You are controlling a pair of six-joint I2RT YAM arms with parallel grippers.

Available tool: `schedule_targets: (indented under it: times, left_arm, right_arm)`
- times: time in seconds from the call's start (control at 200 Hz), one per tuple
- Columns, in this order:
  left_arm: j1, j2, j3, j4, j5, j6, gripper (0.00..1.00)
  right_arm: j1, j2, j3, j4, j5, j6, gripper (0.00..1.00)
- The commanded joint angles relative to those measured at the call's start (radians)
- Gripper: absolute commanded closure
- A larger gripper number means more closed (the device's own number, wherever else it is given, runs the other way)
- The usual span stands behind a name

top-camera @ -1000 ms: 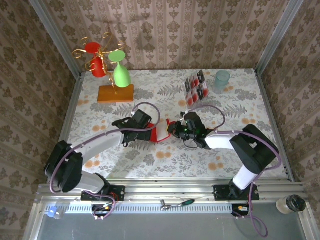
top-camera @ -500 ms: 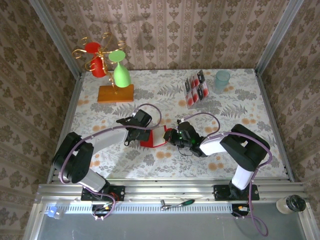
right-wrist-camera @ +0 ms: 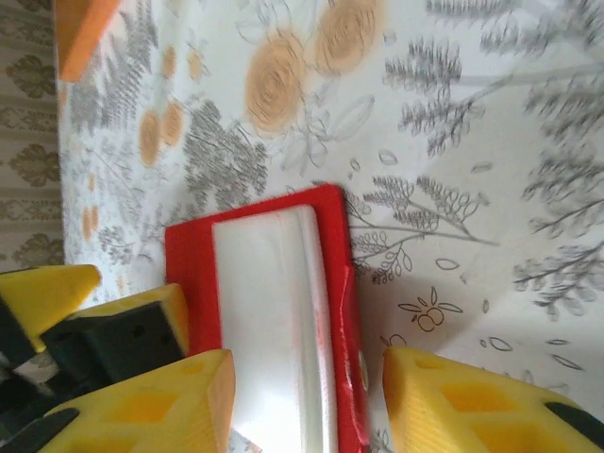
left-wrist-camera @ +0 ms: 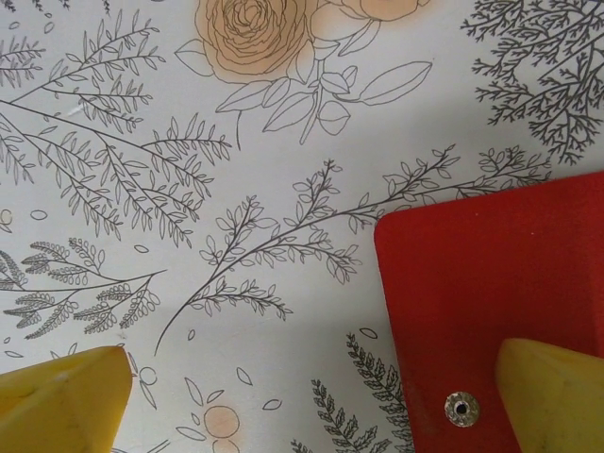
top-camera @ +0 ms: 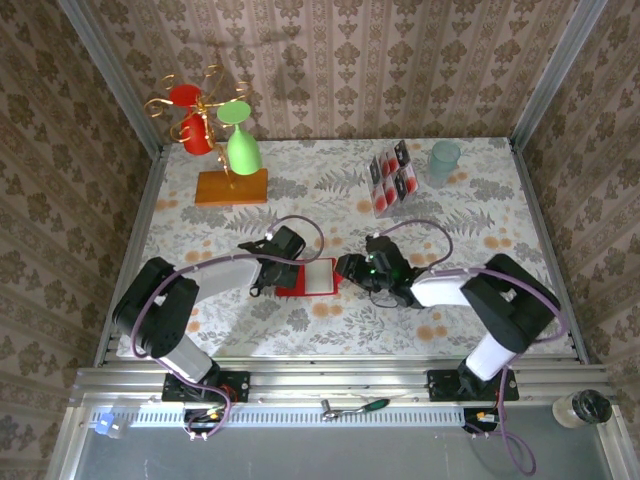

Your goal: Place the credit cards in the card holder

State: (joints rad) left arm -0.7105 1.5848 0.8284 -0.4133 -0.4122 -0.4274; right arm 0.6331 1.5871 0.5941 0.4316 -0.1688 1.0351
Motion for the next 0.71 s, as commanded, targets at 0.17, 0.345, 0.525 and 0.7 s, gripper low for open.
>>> schedule_targets:
  times: [0.17, 0.345, 0.525, 0.7]
  left_arm:
    - [-0.025, 0.006, -0.006, -0.012, -0.063, -0.033, 0.0]
    - [-0.032, 0.009, -0.006, -0.01, -0.066, -0.028, 0.0]
    - [-0.036, 0.012, -0.007, -0.012, -0.068, -0.016, 0.0]
    - [-0.035, 0.009, -0.016, 0.011, -0.049, -0.003, 0.0]
  right_arm:
    - [-0.032, -0.135, 0.144, -0.432, -0.071, -0.216, 0.53]
    - [0.005, -0.054, 0.239, -0.441, -0.106, -0.239, 0.66]
    - [0.016, 0.073, 0.276, -0.37, -0.133, -0.218, 0.82]
    - [-0.023, 0.144, 0.209, -0.267, -0.102, -0.189, 0.9]
